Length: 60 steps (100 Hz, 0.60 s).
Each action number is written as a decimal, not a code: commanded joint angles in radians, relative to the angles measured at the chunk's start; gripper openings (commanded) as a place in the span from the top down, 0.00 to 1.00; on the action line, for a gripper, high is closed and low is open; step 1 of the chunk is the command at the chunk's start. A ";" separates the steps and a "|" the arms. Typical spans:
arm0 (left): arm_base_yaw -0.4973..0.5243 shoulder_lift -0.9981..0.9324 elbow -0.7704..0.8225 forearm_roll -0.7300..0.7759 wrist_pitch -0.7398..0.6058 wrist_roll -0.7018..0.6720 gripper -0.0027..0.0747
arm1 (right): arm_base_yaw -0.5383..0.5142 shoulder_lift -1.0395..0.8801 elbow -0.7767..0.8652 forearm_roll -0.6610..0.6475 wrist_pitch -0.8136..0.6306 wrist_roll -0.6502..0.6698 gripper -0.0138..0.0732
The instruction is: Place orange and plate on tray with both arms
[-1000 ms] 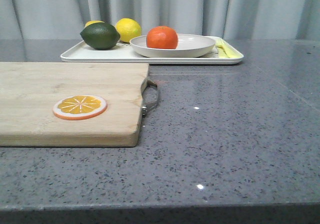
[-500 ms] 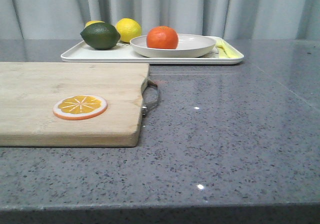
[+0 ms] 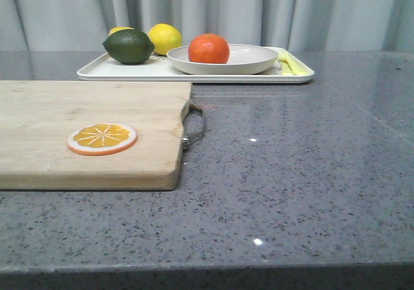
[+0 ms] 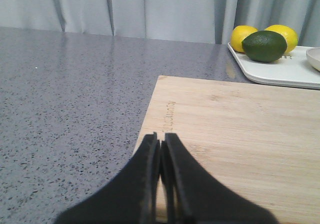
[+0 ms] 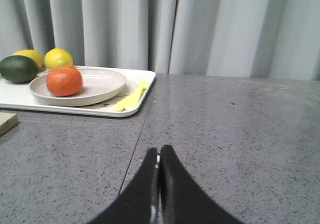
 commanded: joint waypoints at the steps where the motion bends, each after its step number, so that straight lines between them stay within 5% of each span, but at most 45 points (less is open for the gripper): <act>1: -0.009 -0.030 0.023 0.000 -0.073 -0.005 0.99 | -0.038 -0.024 0.008 -0.038 -0.135 0.039 0.92; 60: -0.009 -0.030 0.023 0.000 -0.073 -0.005 0.99 | -0.129 -0.199 0.116 -0.072 -0.052 0.065 0.92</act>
